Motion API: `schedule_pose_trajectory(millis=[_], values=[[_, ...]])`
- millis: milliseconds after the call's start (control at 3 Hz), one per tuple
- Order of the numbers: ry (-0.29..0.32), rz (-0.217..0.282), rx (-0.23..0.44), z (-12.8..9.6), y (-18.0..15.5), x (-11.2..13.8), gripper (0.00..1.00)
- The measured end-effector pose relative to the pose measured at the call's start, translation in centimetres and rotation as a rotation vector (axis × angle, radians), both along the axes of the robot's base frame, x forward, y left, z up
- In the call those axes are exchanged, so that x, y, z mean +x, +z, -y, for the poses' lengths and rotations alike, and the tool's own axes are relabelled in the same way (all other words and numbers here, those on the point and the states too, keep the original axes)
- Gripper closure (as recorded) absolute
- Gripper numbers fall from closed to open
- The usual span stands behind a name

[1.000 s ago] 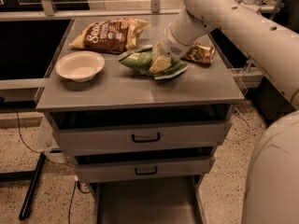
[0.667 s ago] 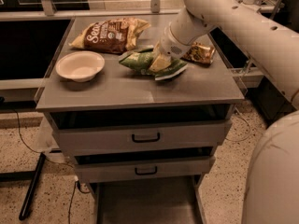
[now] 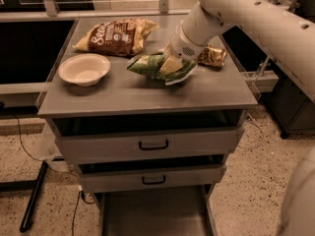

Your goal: Place green jalapeno chip bag into bottom drawer

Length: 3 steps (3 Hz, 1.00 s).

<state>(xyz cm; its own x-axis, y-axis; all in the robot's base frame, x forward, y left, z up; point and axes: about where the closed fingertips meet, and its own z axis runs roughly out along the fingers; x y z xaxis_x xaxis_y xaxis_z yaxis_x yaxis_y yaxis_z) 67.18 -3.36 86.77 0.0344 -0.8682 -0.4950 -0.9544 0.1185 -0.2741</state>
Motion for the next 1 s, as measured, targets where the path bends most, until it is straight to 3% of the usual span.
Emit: schedule_pose_trajectory(millis=[333,667,1000], values=[[0.003,0.026,0.044,0.7,2.8,-3.1,1.00],[-0.017,0.074,0.052,2.8,4.9,-6.1,1.00],[-0.061,0.089,0.002,5.8,5.8,-9.9,1.00]])
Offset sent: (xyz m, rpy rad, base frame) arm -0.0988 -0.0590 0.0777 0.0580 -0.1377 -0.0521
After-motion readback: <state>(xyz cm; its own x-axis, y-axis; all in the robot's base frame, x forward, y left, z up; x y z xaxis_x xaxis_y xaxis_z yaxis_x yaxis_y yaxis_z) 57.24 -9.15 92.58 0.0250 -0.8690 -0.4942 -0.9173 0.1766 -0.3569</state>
